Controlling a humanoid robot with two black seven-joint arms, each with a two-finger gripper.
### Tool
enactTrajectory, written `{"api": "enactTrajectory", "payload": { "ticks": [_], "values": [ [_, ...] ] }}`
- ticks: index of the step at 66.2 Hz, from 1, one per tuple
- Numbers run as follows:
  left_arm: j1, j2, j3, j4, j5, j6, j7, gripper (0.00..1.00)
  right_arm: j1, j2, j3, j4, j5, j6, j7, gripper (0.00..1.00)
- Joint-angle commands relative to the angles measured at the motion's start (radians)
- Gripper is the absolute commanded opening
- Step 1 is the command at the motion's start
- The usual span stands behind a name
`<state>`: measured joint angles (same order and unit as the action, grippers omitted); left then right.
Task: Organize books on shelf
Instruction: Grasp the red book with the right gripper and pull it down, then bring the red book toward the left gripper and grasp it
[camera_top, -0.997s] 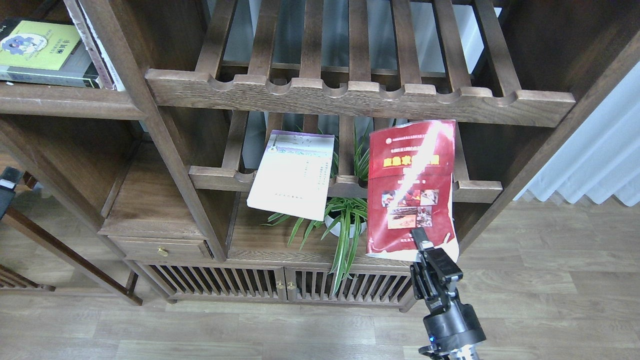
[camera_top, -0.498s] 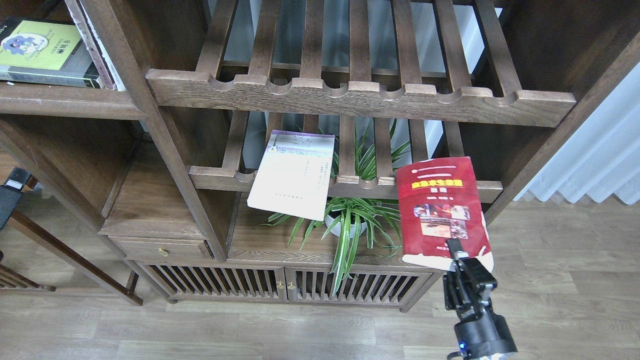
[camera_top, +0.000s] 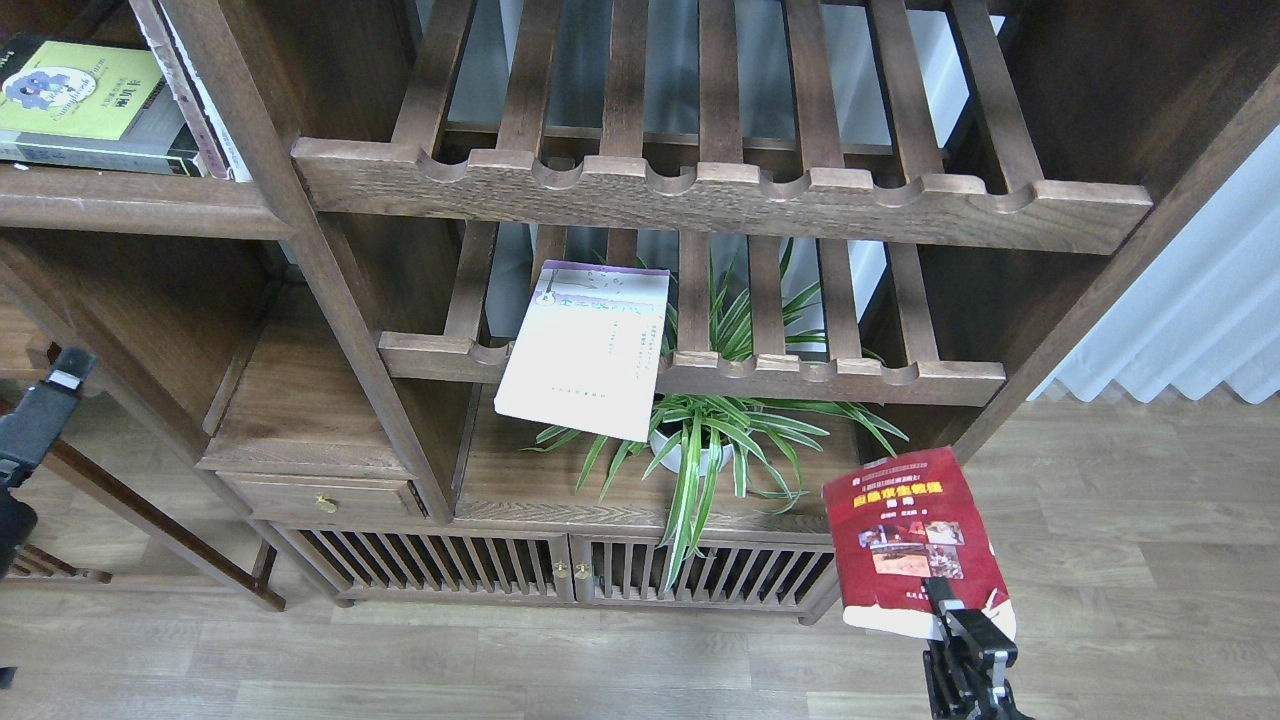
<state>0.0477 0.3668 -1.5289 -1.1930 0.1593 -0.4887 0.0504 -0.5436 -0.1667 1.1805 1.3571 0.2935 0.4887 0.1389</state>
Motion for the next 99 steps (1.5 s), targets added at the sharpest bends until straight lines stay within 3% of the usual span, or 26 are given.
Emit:
{"api": "enactTrajectory", "payload": {
  "ticks": [1, 23, 39, 57, 64, 74, 99],
  "values": [
    [-0.006, -0.003, 0.107, 0.016, -0.076, 0.0, 0.006, 1.0, 0.082, -0.004, -0.093, -0.045, 0.0, 0.0, -0.001, 0.05],
    [-0.009, 0.008, 0.352, 0.018, -0.251, 0.0, 0.006, 1.0, 0.201, 0.047, -0.235, -0.108, -0.016, 0.0, -0.007, 0.07],
    [-0.028, -0.002, 0.452, 0.016, -0.354, 0.0, 0.006, 1.0, 0.243, 0.119, -0.249, -0.182, -0.057, 0.0, -0.042, 0.07],
    [-0.035, -0.003, 0.631, 0.013, -0.452, 0.0, 0.005, 1.0, 0.287, 0.165, -0.268, -0.199, -0.062, 0.0, -0.051, 0.06],
    [-0.035, -0.003, 0.708, 0.007, -0.509, 0.0, 0.005, 1.0, 0.29, 0.167, -0.311, -0.2, -0.063, 0.0, -0.087, 0.06],
    [-0.035, -0.026, 0.75, 0.001, -0.509, 0.0, 0.003, 0.99, 0.286, 0.167, -0.329, -0.2, -0.065, 0.0, -0.127, 0.06],
    [-0.032, -0.146, 0.829, 0.016, -0.509, 0.0, 0.0, 0.98, 0.272, 0.167, -0.354, -0.199, -0.111, 0.0, -0.14, 0.06]
  ]
}}
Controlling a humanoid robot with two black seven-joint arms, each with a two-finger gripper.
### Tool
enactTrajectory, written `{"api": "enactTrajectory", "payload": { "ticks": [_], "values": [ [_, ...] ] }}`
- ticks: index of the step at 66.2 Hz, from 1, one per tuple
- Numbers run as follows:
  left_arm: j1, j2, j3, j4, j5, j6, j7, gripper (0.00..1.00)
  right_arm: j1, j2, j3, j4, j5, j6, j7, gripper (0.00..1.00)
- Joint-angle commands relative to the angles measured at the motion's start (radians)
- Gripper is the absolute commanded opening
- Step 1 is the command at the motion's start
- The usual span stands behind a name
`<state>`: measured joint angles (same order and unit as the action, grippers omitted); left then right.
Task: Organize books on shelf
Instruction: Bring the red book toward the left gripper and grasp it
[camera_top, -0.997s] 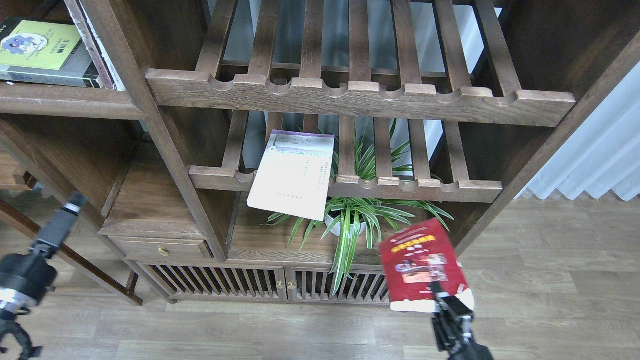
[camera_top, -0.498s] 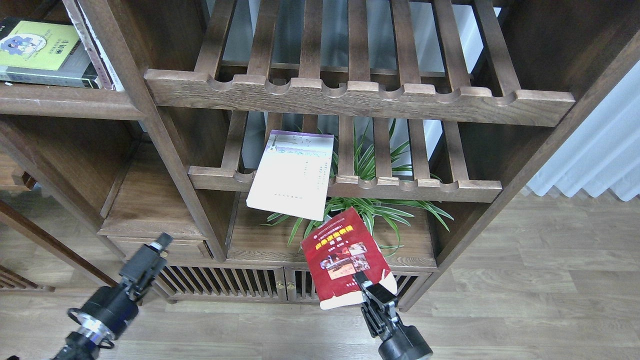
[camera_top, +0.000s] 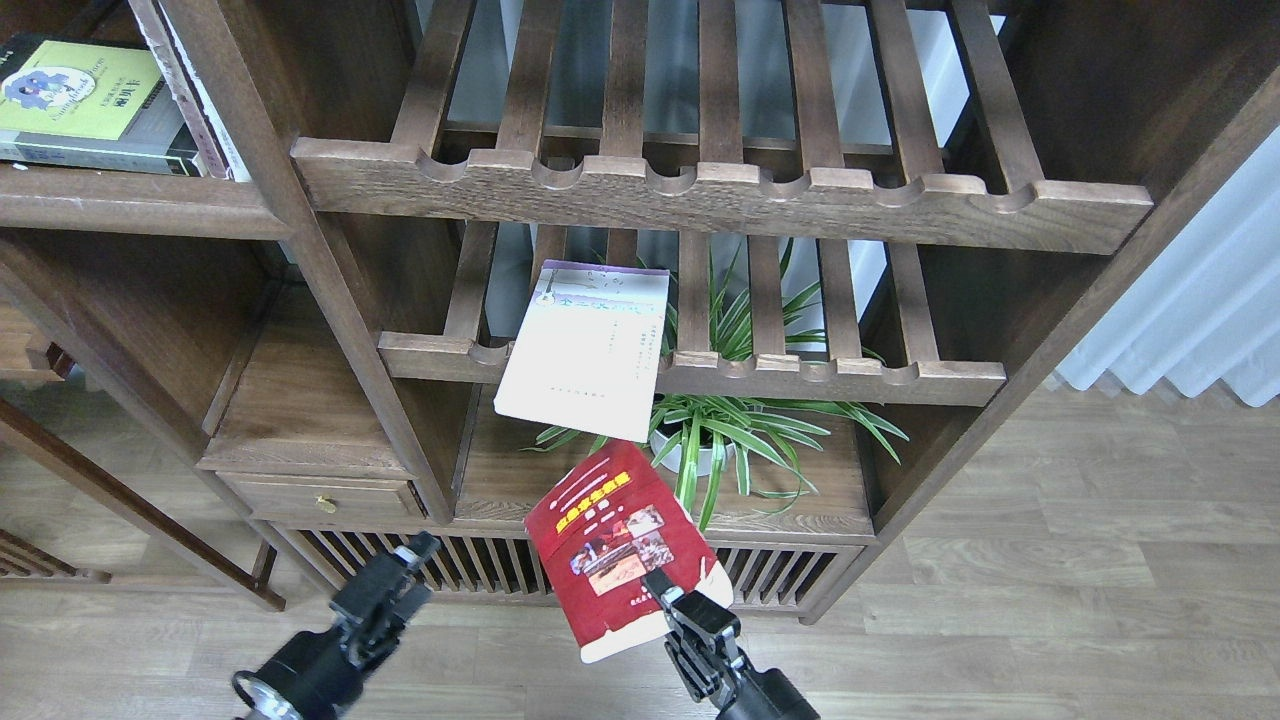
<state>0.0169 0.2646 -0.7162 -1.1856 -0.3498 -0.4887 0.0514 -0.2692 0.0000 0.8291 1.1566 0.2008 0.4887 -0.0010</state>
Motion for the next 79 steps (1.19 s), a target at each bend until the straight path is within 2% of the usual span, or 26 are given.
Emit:
{"api": "enactTrajectory", "payload": {
  "ticks": [1, 16, 36, 42, 49, 58, 63, 64, 65, 67, 68, 70, 72, 79],
  "values": [
    [-0.002, -0.047, 0.018, 0.009, 0.002, 0.0, -0.001, 0.98, -0.002, 0.0, -0.002, 0.002, -0.018, 0.0, 0.0, 0.06],
    [-0.006, -0.116, 0.052, 0.072, 0.009, 0.0, 0.004, 0.97, -0.004, 0.0, -0.018, 0.008, -0.023, 0.0, -0.002, 0.06],
    [-0.012, -0.203, 0.054, 0.142, 0.011, 0.0, 0.004, 0.97, -0.007, 0.0, -0.031, 0.011, -0.024, 0.0, -0.03, 0.06],
    [-0.029, -0.226, 0.052, 0.164, 0.011, 0.0, -0.007, 0.97, -0.007, 0.0, -0.03, 0.011, -0.029, 0.0, -0.031, 0.06],
    [-0.041, -0.245, 0.04, 0.181, 0.006, 0.0, -0.01, 0.9, -0.007, 0.0, -0.03, 0.009, -0.03, 0.0, -0.031, 0.06],
    [-0.067, -0.258, 0.027, 0.198, -0.003, 0.0, -0.024, 0.78, -0.008, 0.0, -0.027, 0.009, -0.03, 0.0, -0.031, 0.06],
    [-0.072, -0.258, 0.021, 0.199, -0.003, 0.0, -0.042, 0.66, -0.01, 0.0, -0.027, 0.009, -0.03, 0.0, -0.031, 0.06],
    [-0.077, -0.258, 0.021, 0.199, -0.003, 0.0, -0.056, 0.53, -0.015, 0.0, -0.027, 0.009, -0.03, 0.0, -0.031, 0.06],
    [-0.078, -0.258, 0.021, 0.199, -0.003, 0.0, -0.061, 0.45, -0.015, 0.0, -0.027, 0.009, -0.03, 0.0, -0.031, 0.06],
    [-0.08, -0.257, 0.02, 0.199, -0.004, 0.0, -0.062, 0.38, -0.015, 0.0, -0.027, 0.009, -0.03, 0.0, -0.031, 0.06],
    [-0.081, -0.257, 0.02, 0.199, -0.005, 0.0, -0.065, 0.27, -0.015, 0.0, -0.027, 0.009, -0.03, 0.0, -0.031, 0.06],
    [-0.08, -0.255, 0.02, 0.199, -0.006, 0.0, -0.068, 0.16, -0.016, 0.0, -0.027, 0.009, -0.03, 0.0, -0.031, 0.06],
    [-0.08, -0.255, 0.02, 0.199, -0.008, 0.0, -0.068, 0.12, -0.016, 0.0, -0.027, 0.009, -0.03, 0.0, -0.031, 0.06],
    [-0.081, -0.255, 0.027, 0.196, -0.009, 0.0, -0.054, 0.12, -0.016, 0.0, -0.027, 0.009, -0.03, 0.0, -0.031, 0.06]
  ]
}}
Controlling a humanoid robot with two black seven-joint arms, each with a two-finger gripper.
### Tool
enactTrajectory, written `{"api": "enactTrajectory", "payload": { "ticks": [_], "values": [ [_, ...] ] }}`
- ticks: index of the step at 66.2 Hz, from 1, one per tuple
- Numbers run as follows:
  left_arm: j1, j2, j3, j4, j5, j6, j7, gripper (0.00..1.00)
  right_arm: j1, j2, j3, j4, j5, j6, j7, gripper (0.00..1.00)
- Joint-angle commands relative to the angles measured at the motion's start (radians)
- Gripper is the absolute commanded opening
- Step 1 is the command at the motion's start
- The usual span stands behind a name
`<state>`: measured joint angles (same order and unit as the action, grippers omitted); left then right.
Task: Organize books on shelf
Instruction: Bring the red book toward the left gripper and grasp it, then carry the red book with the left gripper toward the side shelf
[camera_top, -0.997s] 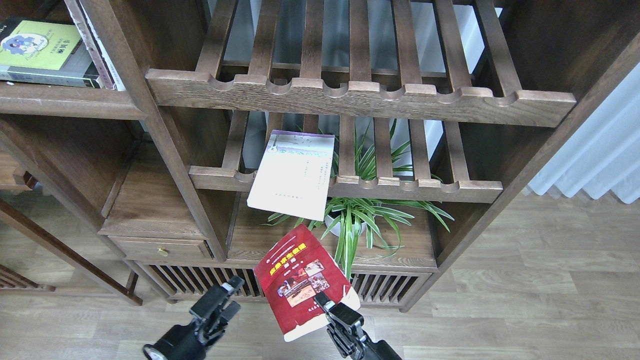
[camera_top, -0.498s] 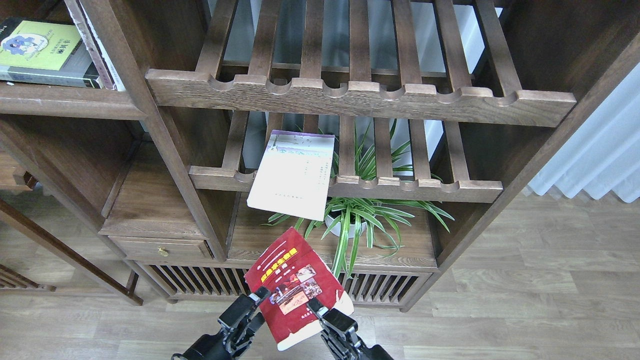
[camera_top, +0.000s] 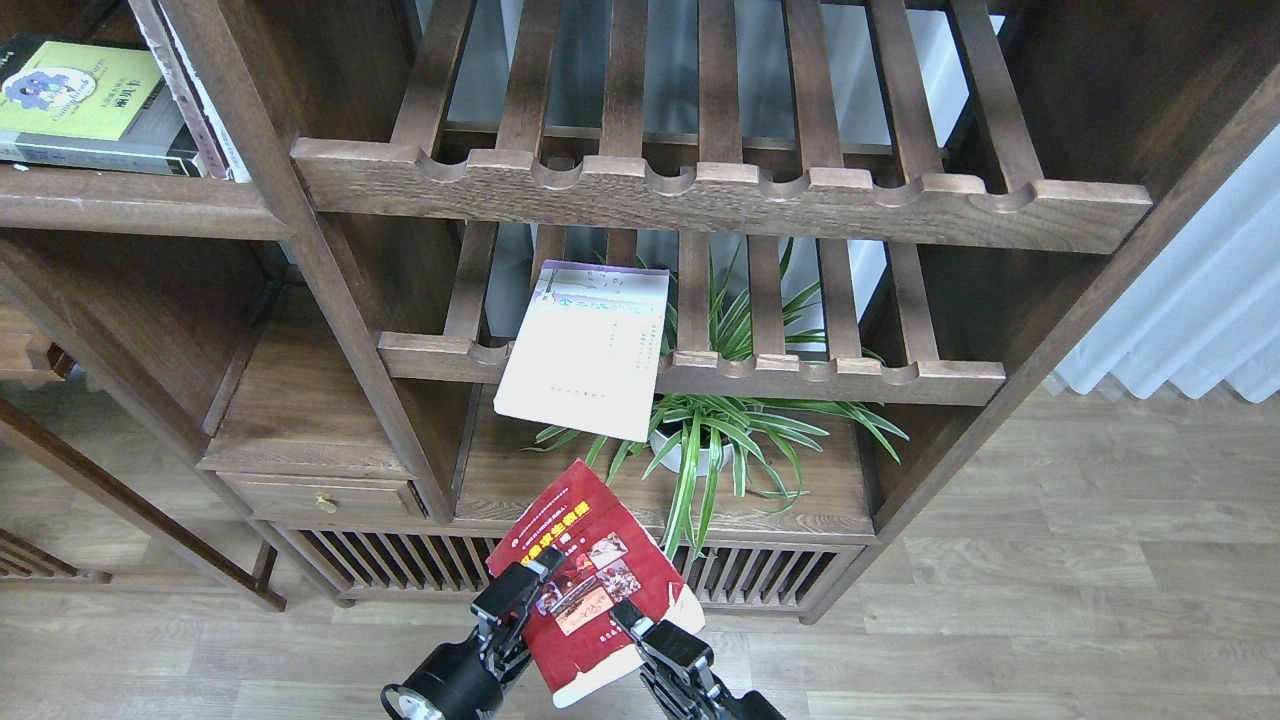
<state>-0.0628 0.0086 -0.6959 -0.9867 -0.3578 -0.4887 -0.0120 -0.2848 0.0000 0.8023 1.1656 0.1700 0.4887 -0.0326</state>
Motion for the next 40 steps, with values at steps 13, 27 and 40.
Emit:
{"api": "enactTrajectory", "payload": {
  "ticks": [13, 27, 40],
  "values": [
    [-0.006, 0.011, 0.024, -0.007, 0.008, 0.0, 0.015, 0.06, -0.002, 0.0, 0.003, -0.006, 0.0, 0.0, 0.0, 0.07],
    [-0.005, 0.074, 0.026, -0.013, 0.01, 0.0, 0.058, 0.06, -0.001, 0.0, 0.017, -0.018, 0.002, 0.0, 0.003, 0.08],
    [-0.003, 0.103, 0.009, -0.017, 0.01, 0.0, 0.055, 0.06, 0.004, 0.0, 0.02, -0.023, 0.002, 0.0, 0.0, 0.5]
  ]
}}
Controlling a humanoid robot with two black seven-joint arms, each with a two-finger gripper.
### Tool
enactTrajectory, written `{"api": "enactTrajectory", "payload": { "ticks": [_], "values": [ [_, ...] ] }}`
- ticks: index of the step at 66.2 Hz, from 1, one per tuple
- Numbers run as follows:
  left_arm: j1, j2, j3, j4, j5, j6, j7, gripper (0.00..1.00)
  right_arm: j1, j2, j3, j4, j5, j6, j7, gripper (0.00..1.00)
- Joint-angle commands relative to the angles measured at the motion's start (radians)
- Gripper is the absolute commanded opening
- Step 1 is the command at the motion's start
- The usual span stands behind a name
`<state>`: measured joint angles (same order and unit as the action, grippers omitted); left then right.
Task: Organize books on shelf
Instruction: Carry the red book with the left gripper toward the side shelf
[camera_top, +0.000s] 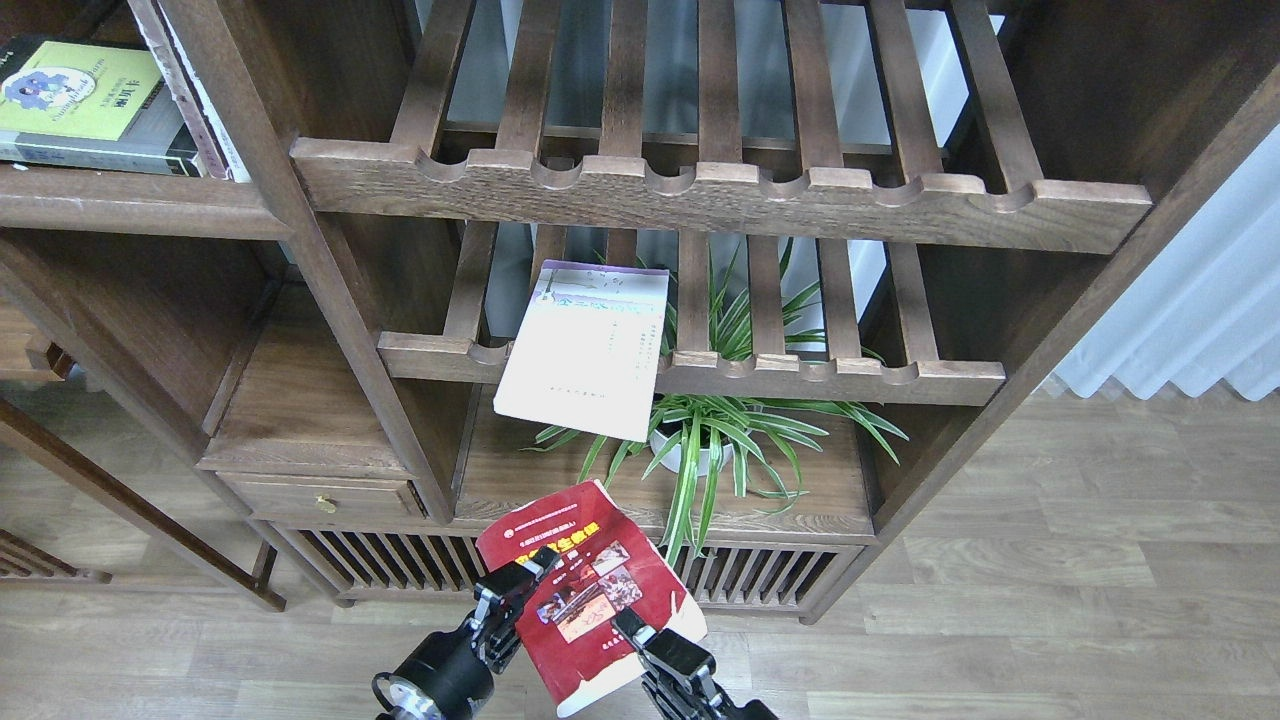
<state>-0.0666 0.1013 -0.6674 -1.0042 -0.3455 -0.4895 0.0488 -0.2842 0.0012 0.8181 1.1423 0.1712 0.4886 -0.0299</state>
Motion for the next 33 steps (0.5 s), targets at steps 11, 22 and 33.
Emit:
{"api": "enactTrajectory", "payload": {
  "ticks": [11, 22, 33],
  "values": [
    [-0.001, 0.041, -0.035, -0.008, -0.003, 0.001, -0.009, 0.06, 0.003, -0.001, 0.015, 0.004, 0.004, 0.0, 0.001, 0.96],
    [0.005, 0.129, -0.08, -0.048, 0.014, 0.001, -0.007, 0.06, 0.003, -0.001, 0.018, 0.004, 0.004, 0.0, 0.002, 0.99],
    [0.053, 0.293, -0.179, -0.163, 0.04, 0.001, -0.01, 0.06, 0.0, -0.001, 0.018, 0.002, 0.004, 0.0, 0.002, 0.99]
  ]
}}
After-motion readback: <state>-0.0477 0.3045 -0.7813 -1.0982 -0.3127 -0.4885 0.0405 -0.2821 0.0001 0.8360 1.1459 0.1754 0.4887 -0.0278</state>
